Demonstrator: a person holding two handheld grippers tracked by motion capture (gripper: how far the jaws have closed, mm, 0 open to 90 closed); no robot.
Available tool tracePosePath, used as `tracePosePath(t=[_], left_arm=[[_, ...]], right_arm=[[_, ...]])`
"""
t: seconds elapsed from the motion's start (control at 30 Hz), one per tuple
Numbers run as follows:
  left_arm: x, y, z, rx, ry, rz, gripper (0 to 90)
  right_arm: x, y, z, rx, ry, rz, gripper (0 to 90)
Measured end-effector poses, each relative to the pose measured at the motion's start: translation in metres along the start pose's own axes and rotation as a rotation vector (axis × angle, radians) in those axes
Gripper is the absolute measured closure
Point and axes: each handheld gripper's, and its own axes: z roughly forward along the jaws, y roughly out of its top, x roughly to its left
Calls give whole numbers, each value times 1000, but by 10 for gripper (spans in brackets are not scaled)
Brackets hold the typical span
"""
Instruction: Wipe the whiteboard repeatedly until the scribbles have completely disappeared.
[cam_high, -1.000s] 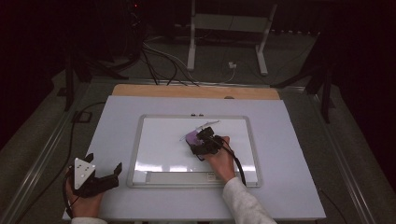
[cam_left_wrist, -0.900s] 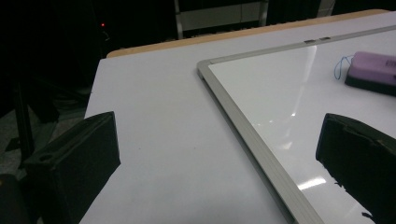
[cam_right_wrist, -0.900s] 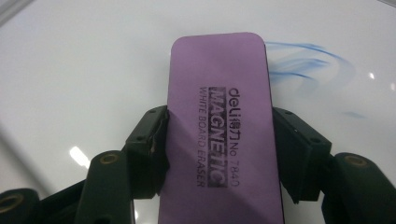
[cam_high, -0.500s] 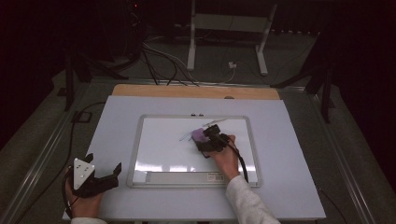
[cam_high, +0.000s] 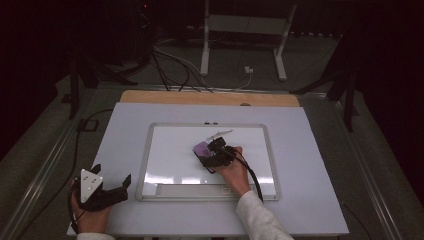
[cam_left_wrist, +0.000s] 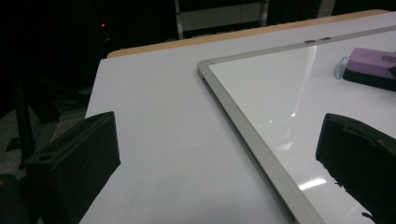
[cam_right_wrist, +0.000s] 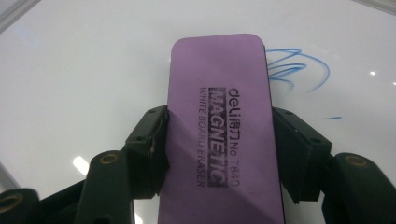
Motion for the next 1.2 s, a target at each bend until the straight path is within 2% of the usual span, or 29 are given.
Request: tracePosePath(t=[0.03, 0.07, 0.17, 0.23, 0.3, 0.47, 0.53, 0.6, 0.63, 0.67, 0.7, 0.83, 0.9, 0.93, 0.97, 1.07, 1.17, 1.2], left_arm=[[0, 0, 0, -1, 0, -1, 5], [0, 0, 0, -1, 1, -3, 5], [0, 0, 0, 0, 0, -1, 5], [-1, 0, 1, 3, 0, 2, 5], [-1, 1, 2, 4, -1, 6, 5], [-1, 1, 1, 2, 0, 5, 5], [-1, 1, 0, 0, 0, 2, 5], [0, 0, 0, -2, 1, 0, 5], [1, 0, 0, -1, 2, -3, 5], [1, 0, 0, -1, 3, -5, 5], [1, 0, -1, -2, 3, -5, 5], [1, 0, -1, -5, 3, -6, 5], [0, 0, 0, 0, 0, -3, 5], [0, 0, 1, 1, -1, 0, 5], [-1, 1, 1, 1, -2, 0, 5], [-2, 1, 1, 1, -3, 4, 5], [-1, 1, 1, -1, -2, 1, 5], [-1, 0, 0, 0, -2, 1, 5]], right_arm=[[-4, 0, 0, -2, -14, 17, 413], [-12, 0, -1, -7, -43, 59, 413], [-32, 0, -5, -16, -116, 143, 413], [-38, -1, -6, -17, -141, 178, 413], [-34, 0, -5, -20, -151, 154, 412], [-1, 4, 4, -11, -20, 36, 412], [10, 6, 7, -6, 55, -12, 411], [15, 7, 9, -3, 52, -40, 411], [14, 7, 9, -3, 53, -35, 412], [11, 8, 9, -6, 40, -21, 412], [7, 8, 8, -7, 8, -3, 412], [-20, 9, 4, -11, -109, 113, 413], [-30, 8, 2, -15, -133, 185, 412], [-30, 8, 2, -15, -139, 193, 413], [-27, 8, 3, -14, -143, 182, 412], [-10, 10, 7, -11, -81, 114, 413], [8, 10, 10, -6, 16, -1, 412], [12, 11, 11, -2, 32, -31, 413]])
